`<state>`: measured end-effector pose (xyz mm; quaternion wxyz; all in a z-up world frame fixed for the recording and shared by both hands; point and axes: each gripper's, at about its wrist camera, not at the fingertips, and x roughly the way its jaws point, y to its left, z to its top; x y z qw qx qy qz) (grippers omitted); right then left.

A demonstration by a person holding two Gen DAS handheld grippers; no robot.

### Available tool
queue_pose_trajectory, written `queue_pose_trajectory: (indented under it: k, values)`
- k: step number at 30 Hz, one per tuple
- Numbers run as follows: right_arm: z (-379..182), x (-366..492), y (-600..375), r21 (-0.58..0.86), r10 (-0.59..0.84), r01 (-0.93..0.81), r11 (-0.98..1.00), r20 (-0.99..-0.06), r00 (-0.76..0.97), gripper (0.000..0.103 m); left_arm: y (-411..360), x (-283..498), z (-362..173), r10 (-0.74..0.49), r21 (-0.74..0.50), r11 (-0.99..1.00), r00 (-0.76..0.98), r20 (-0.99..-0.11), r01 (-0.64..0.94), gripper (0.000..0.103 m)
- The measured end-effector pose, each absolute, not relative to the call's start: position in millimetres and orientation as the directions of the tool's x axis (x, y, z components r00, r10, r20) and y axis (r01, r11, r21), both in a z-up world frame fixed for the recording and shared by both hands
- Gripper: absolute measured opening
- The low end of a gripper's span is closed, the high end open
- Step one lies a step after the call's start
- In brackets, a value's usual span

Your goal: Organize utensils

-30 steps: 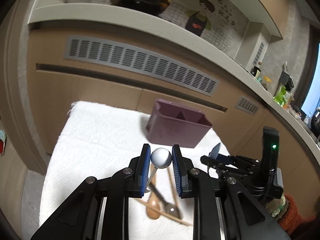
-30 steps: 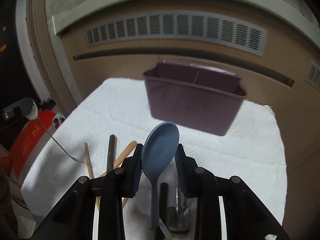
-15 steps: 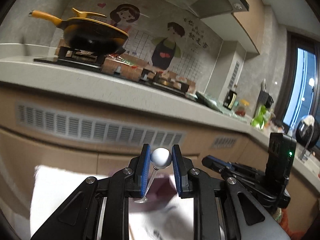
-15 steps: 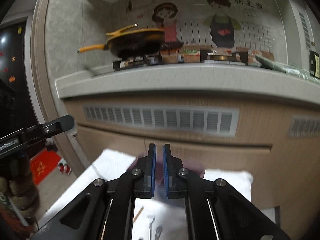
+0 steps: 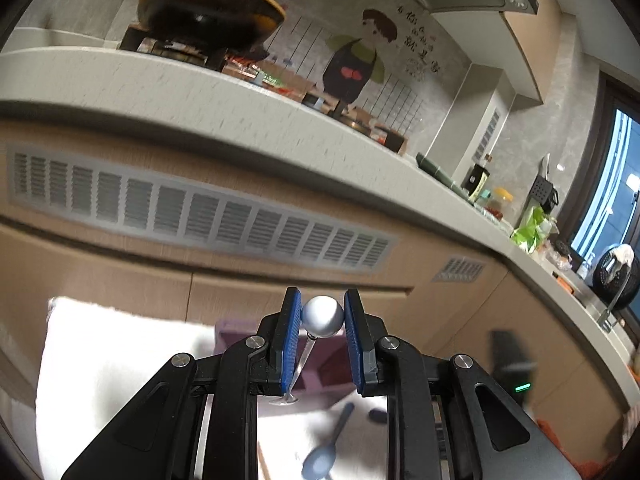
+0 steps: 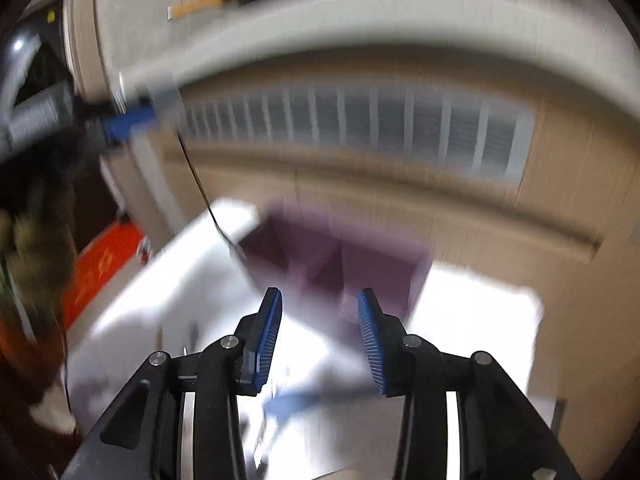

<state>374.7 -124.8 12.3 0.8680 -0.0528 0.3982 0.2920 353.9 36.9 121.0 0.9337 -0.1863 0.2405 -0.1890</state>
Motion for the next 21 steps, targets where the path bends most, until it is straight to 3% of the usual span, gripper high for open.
queue_pose_trajectory:
  k: [2, 5, 6, 11, 16, 21]
  values:
    - [-20.3, 376.5, -120.1, 0.093, 0.39, -0.525, 0.846, -0.779, 0.491, 0.036, 38.0, 343.1, 116.1, -0.442, -0.439, 0.86, 0.81, -0.385, 0.26, 0.023]
    - [-46.9, 383.5, -116.4, -0.045, 0.277, -0.486, 0.873, -0.775, 0.568, 0.016, 42.7, 324.6, 108.3, -0.436, -0.448, 0.86, 0.81, -0.393, 0.246, 0.023]
    - [-51.2, 389.7, -118.6, -0.047, 0.269, -0.473, 0.88, -0.771, 0.577, 0.015, 44.2, 319.1, 105.9, -0.43, -0.447, 0.862, 0.811, -0.398, 0.238, 0.023]
    - [-78.2, 432.8, -131.4, 0.023, 0.257, -0.415, 0.909, -0.817, 0.516, 0.016, 53.6, 296.3, 90.7, -0.397, -0.453, 0.871, 0.813, -0.426, 0.188, 0.023]
    - [-80.4, 411.6, -145.8, 0.07, 0.272, -0.395, 0.916, -0.833, 0.483, 0.017, 65.3, 281.0, 78.1, -0.374, -0.466, 0.873, 0.811, -0.45, 0.144, 0.023]
    - [-76.8, 352.1, -148.7, 0.242, 0.423, -0.467, 0.851, -0.842, 0.336, 0.026, 72.9, 275.9, 64.8, -0.382, -0.488, 0.863, 0.802, -0.46, 0.132, 0.023]
